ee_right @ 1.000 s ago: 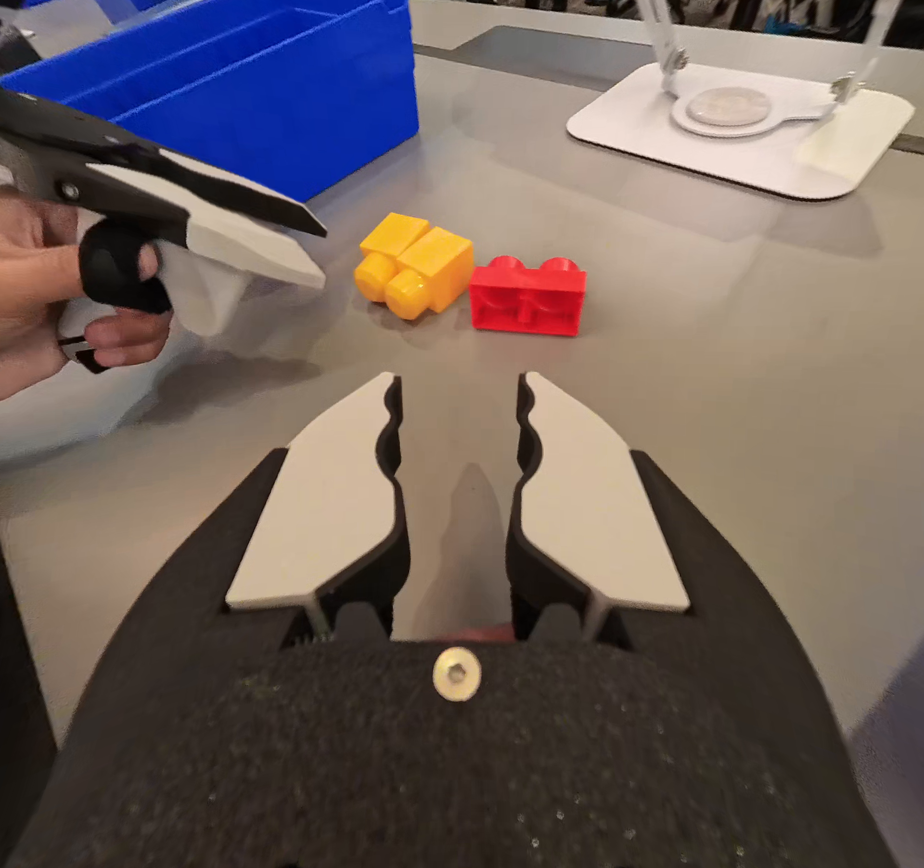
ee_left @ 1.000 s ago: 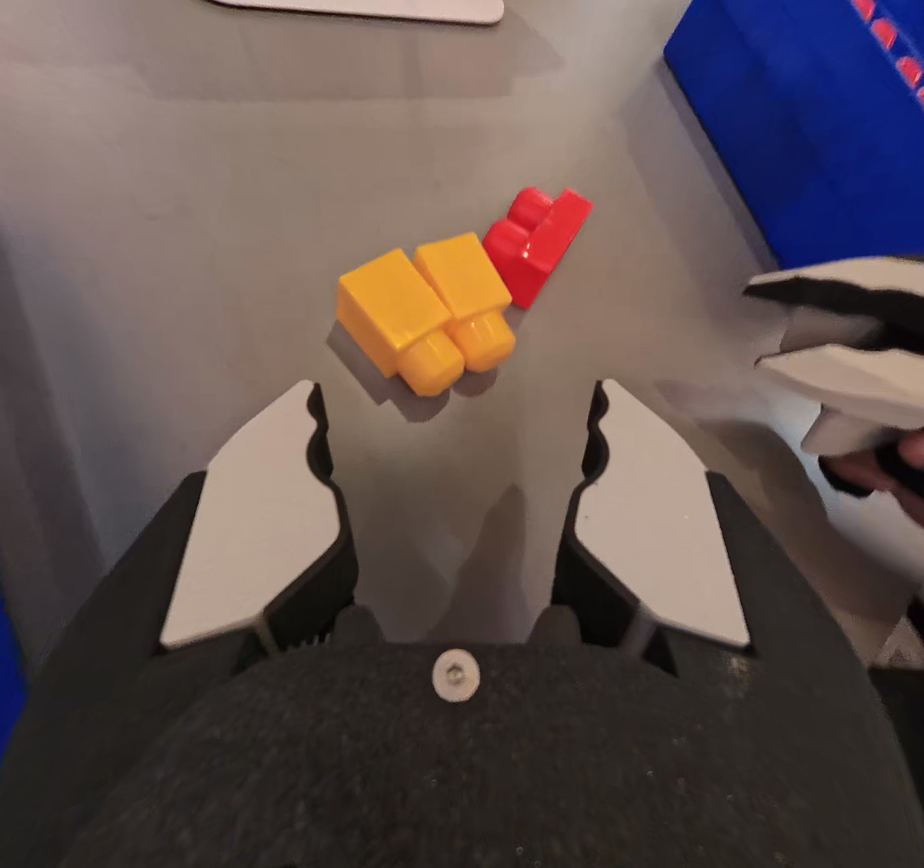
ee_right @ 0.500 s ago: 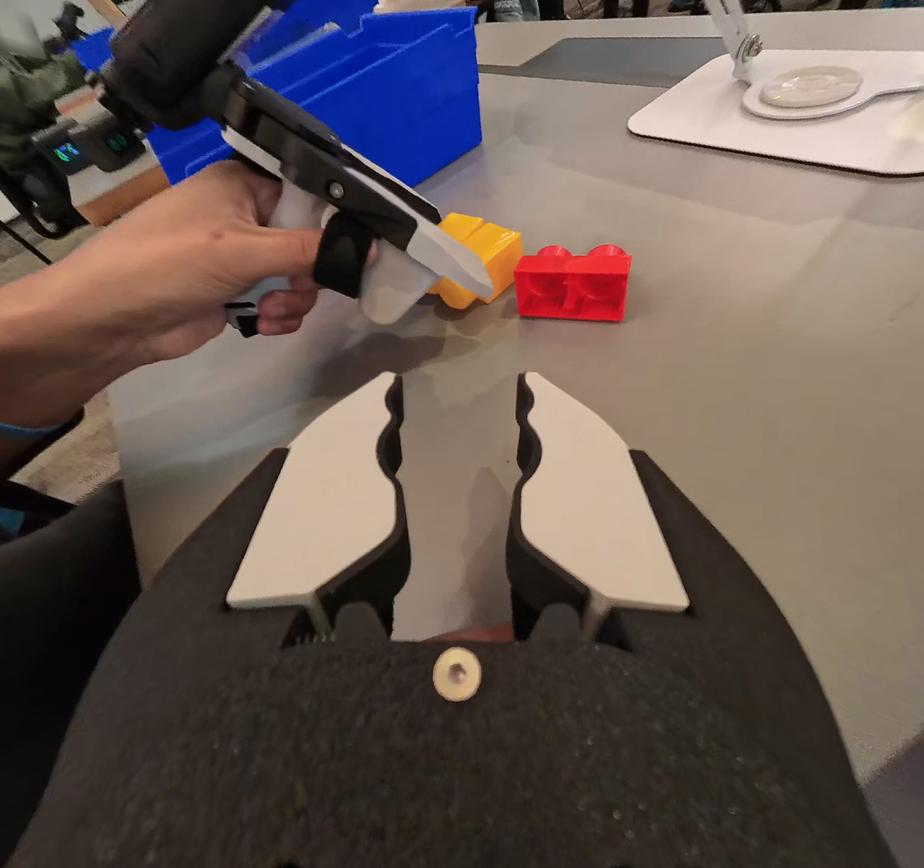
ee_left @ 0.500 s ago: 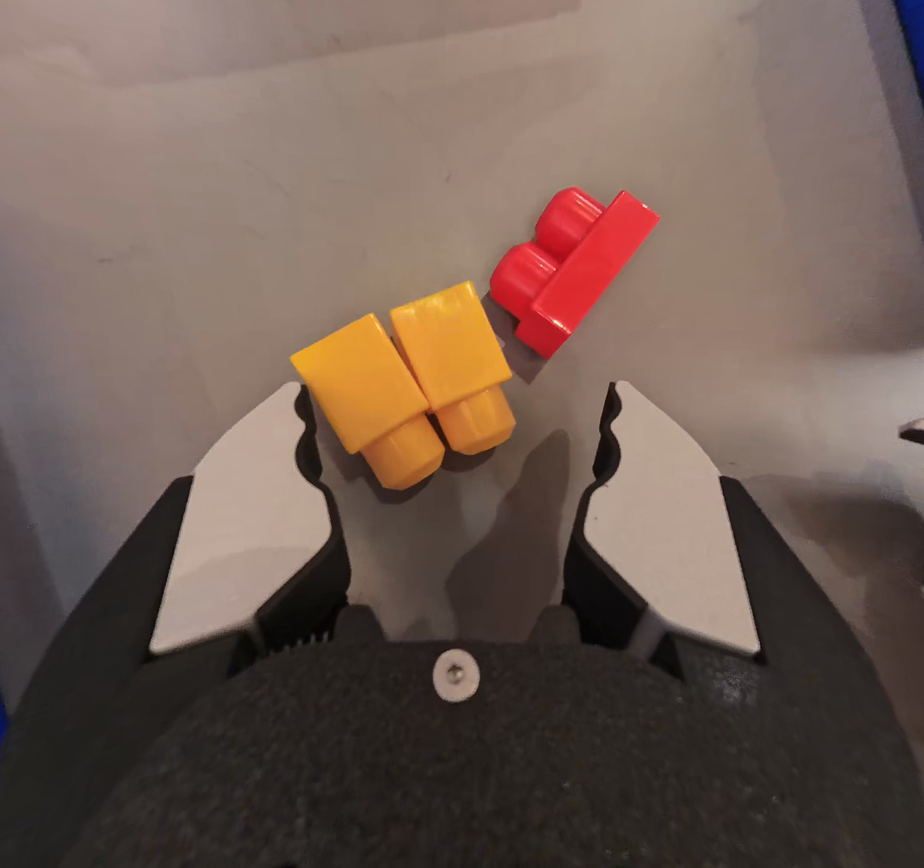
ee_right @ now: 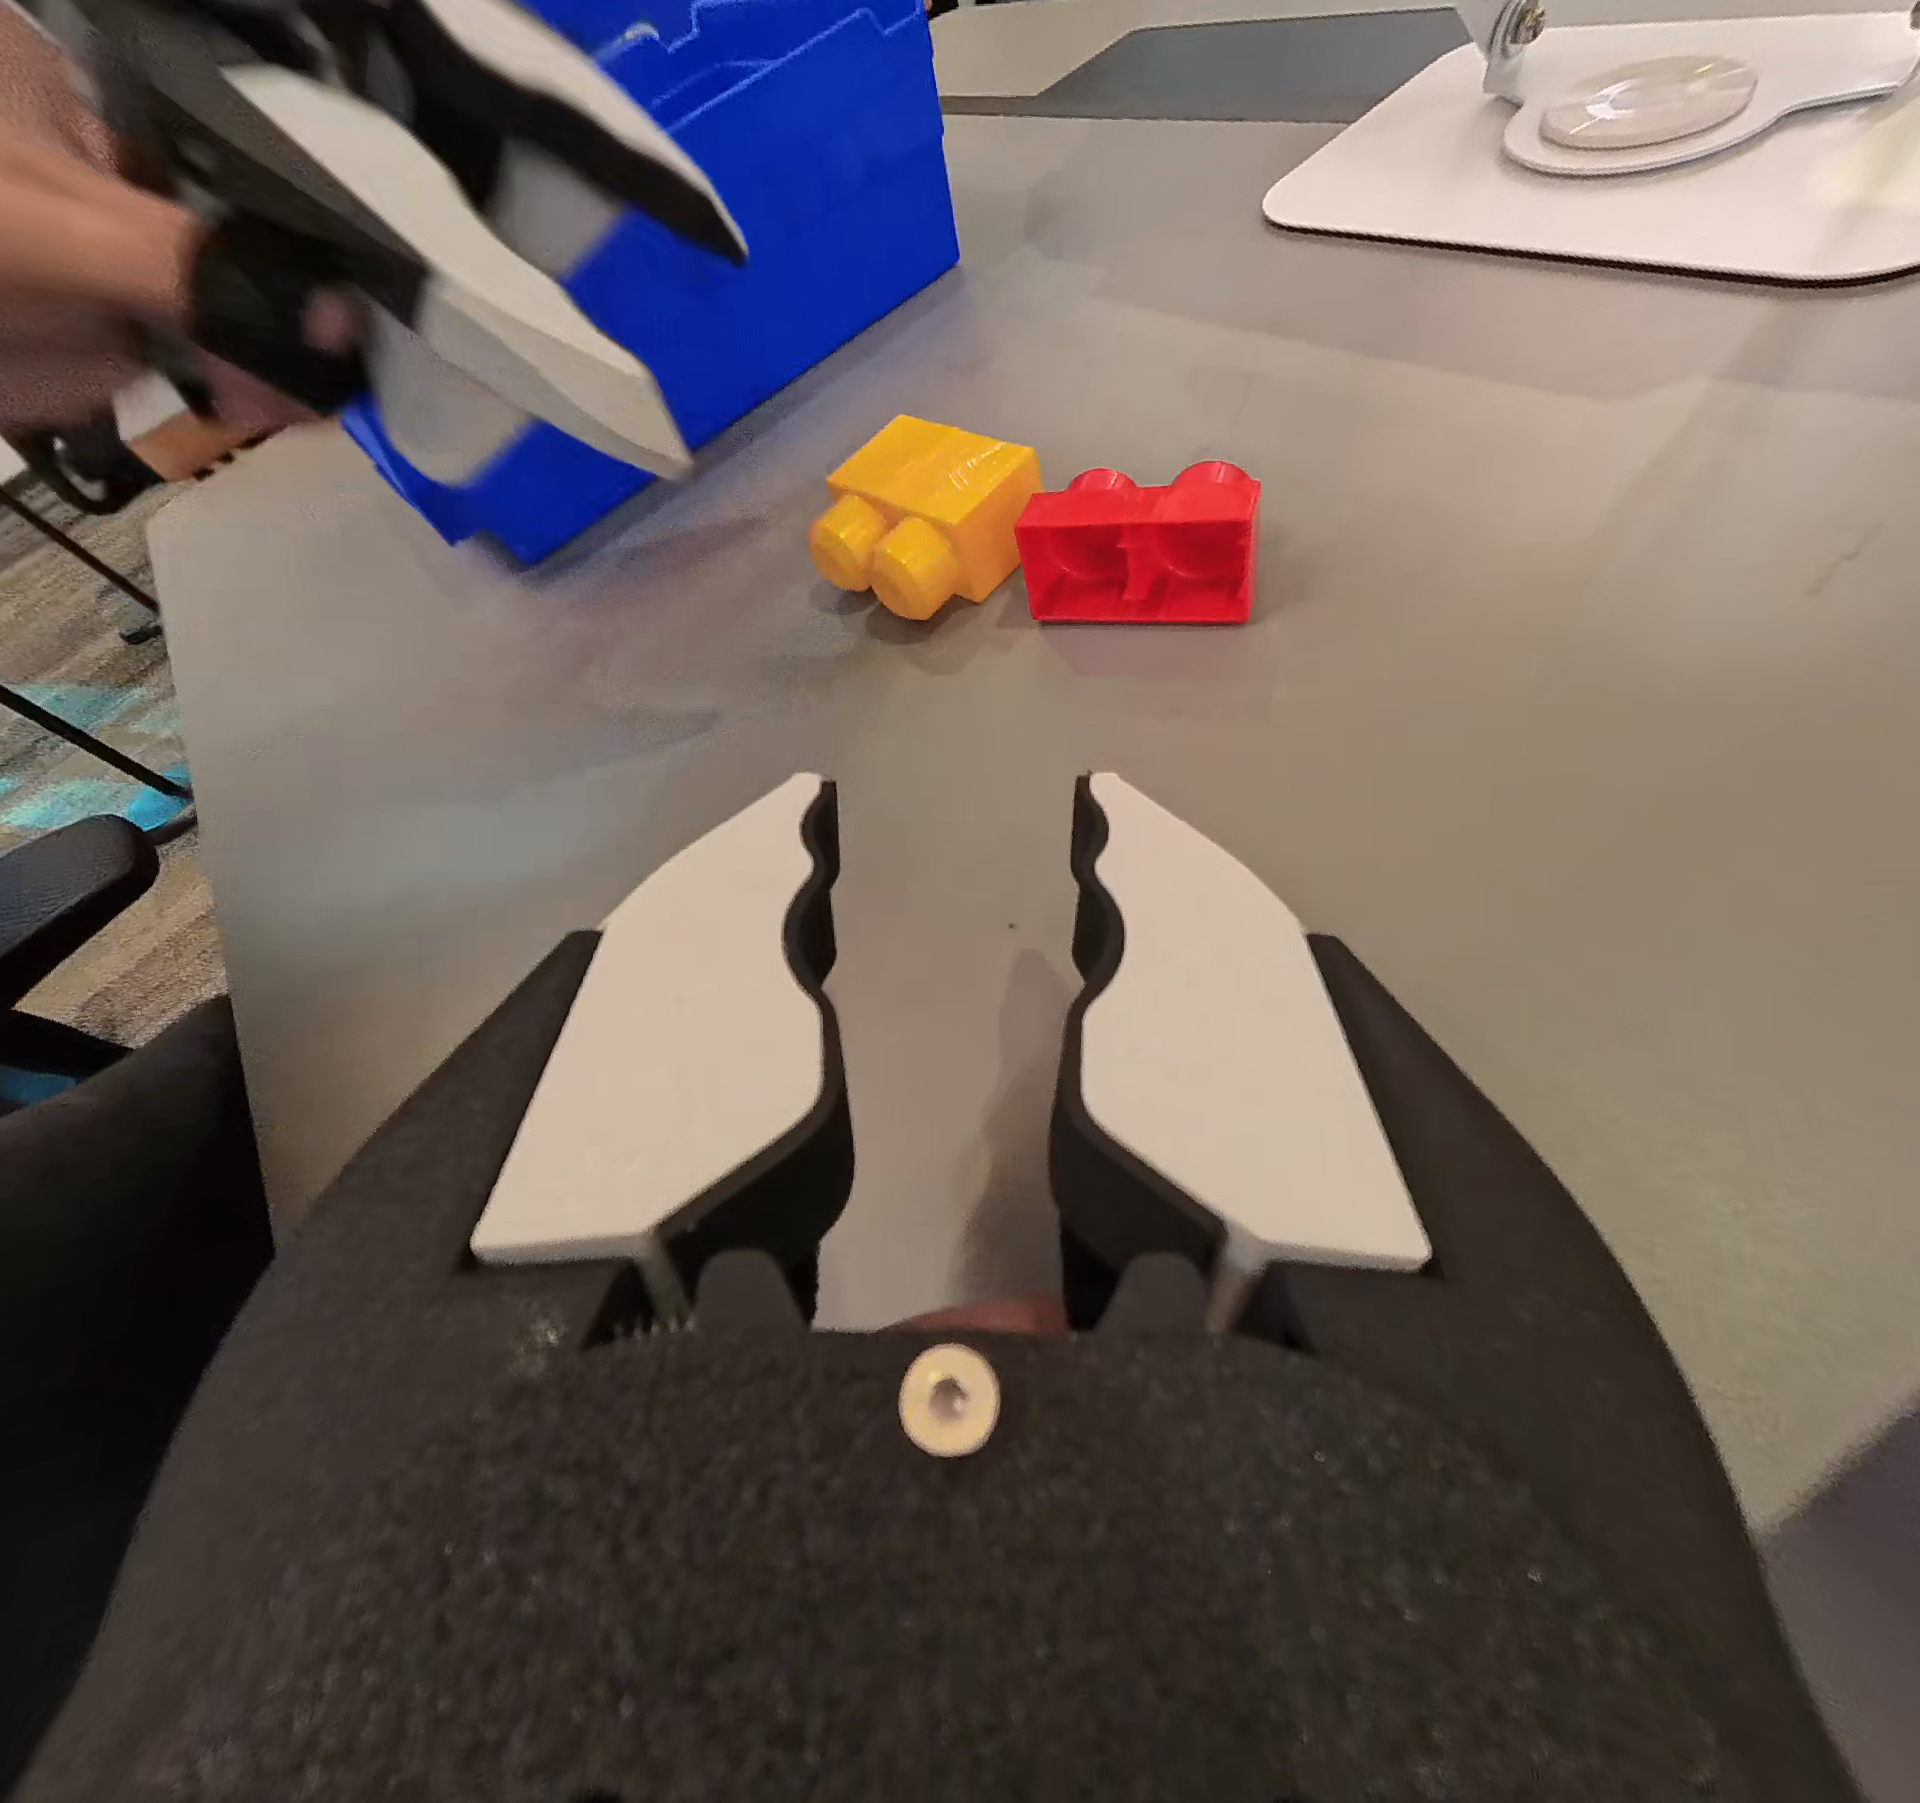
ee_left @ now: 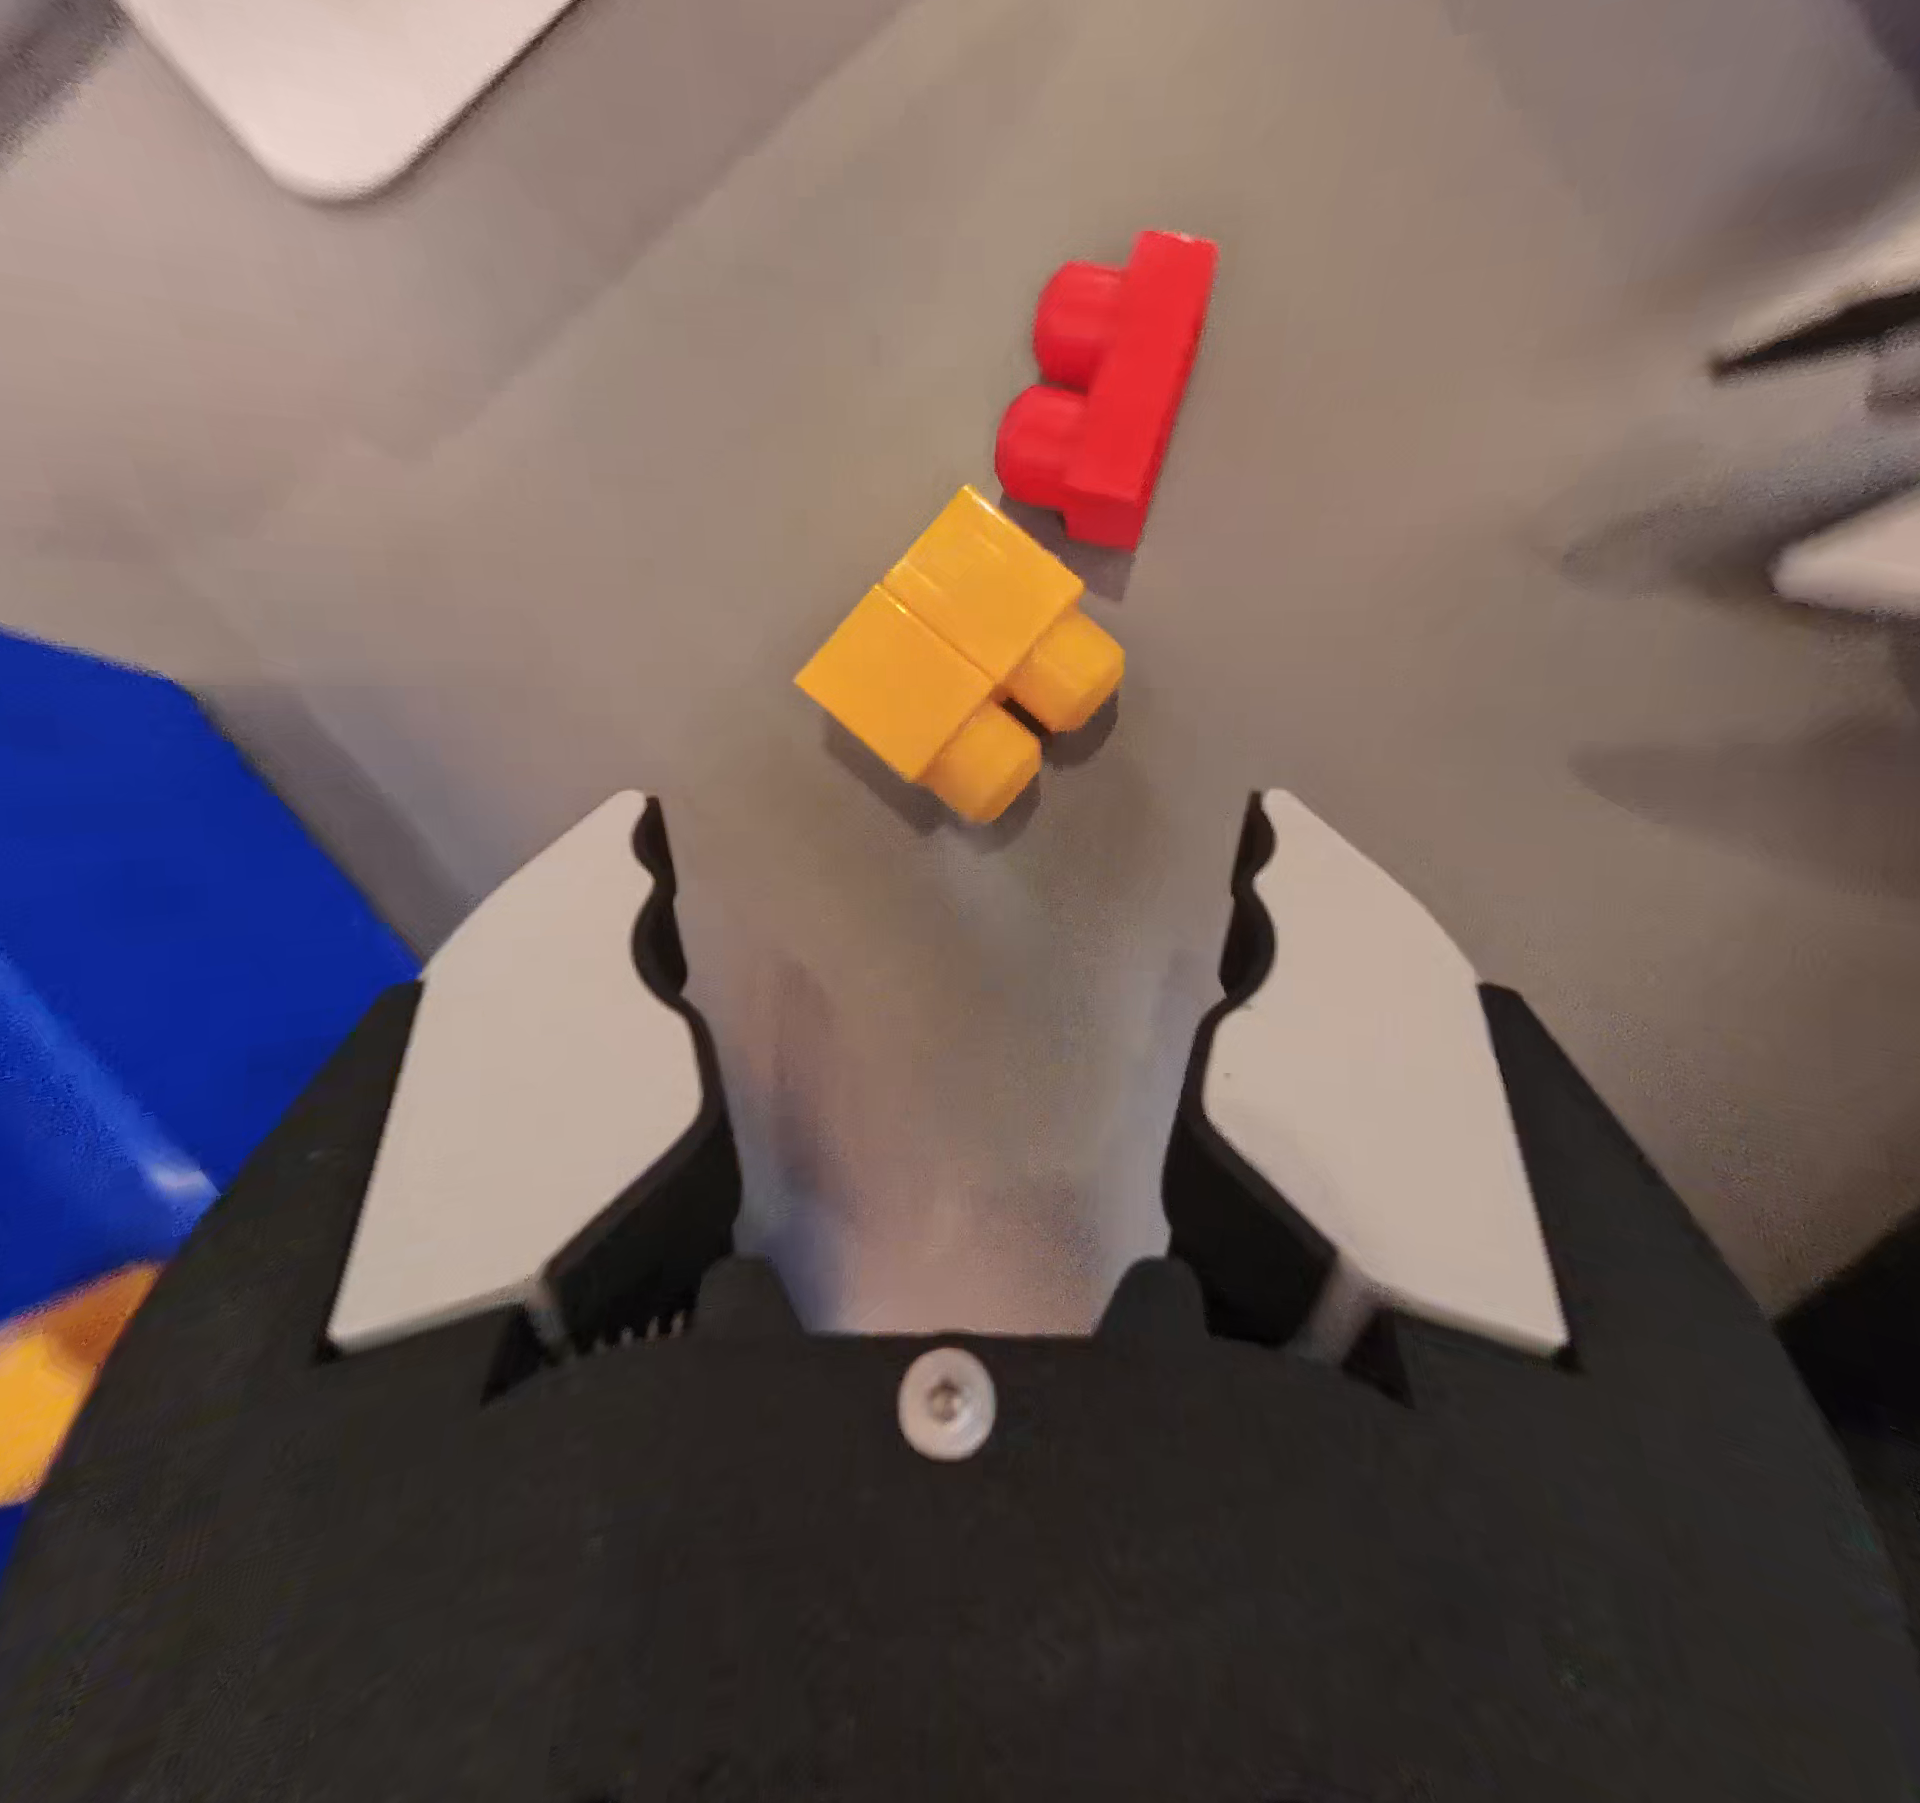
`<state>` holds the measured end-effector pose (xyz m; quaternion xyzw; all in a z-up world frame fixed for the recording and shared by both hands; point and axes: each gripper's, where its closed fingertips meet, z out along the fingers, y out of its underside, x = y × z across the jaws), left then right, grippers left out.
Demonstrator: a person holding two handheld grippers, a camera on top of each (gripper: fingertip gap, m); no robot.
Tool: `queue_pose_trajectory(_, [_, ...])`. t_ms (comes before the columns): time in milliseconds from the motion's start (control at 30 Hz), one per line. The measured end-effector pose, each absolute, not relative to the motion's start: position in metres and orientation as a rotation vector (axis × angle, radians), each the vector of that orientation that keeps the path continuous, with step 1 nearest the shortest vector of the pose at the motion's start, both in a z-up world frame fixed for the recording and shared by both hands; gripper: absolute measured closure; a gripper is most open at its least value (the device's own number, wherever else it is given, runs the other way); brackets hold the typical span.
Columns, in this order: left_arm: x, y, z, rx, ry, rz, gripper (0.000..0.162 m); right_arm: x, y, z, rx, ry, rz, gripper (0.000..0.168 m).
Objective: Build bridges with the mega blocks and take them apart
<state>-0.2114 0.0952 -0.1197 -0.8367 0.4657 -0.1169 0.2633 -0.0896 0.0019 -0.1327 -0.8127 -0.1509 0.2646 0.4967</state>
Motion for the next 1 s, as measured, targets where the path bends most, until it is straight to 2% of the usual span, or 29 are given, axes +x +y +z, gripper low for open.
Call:
queue_pose_trajectory(100, [-0.214,0.086,-0.09,-2.043,1.703,-0.3,0.07,-0.091,0.003,-0.132,-1.962,-0.351,0.669,0.126])
queue_pose_trajectory(167, [-0.203,0.079,-0.084,-1.814,1.943,-0.394,0.07,-0.092,0.003,-0.131,-1.957,-0.337,0.69,0.126])
queue_pose_trajectory(233, [-0.189,0.086,-0.086,-1.578,2.06,-0.451,0.084,-0.091,0.004,-0.131,-1.957,-0.325,0.7,0.126])
queue_pose_trajectory(300, [-0.173,0.091,-0.084,-1.402,2.109,-0.547,0.085,-0.089,0.005,-0.131,-1.958,-0.315,0.691,0.126])
queue_pose_trajectory(400, [-0.145,0.085,-0.06,-1.337,2.023,-0.897,0.083,-0.086,0.006,-0.13,-1.961,-0.309,0.667,0.126])
queue_pose_trajectory(467, [-0.125,0.079,-0.022,-1.29,1.83,-1.234,0.084,-0.083,0.007,-0.128,-1.963,-0.303,0.647,0.126])
queue_pose_trajectory(533, [-0.116,0.078,0.029,-1.097,1.581,-1.532,0.09,-0.081,0.007,-0.127,-1.966,-0.303,0.619,0.126])
queue_pose_trajectory(600, [-0.118,0.078,0.071,-0.941,1.412,-1.729,0.103,-0.082,0.007,-0.127,-1.97,-0.308,0.603,0.127])
queue_pose_trajectory(633, [-0.119,0.08,0.088,-0.899,1.347,-1.777,0.103,-0.082,0.007,-0.127,-1.975,-0.314,0.593,0.127])
queue_pose_trajectory(767, [-0.122,0.082,0.129,-0.809,1.292,-1.769,0.098,-0.087,0.007,-0.129,-1.985,-0.335,0.567,0.127])
queue_pose_trajectory(800, [-0.122,0.085,0.136,-0.832,1.287,-1.779,0.092,-0.089,0.007,-0.13,-1.988,-0.343,0.564,0.127])
queue_pose_trajectory(867, [-0.122,0.098,0.14,-0.919,1.287,-1.777,0.092,-0.092,0.007,-0.133,-2.0,-0.36,0.55,0.127])
queue_pose_trajectory(1000, [-0.128,0.11,0.09,-0.929,1.653,-1.432,0.104,-0.096,0.006,-0.137,-2.01,-0.405,0.508,0.127])
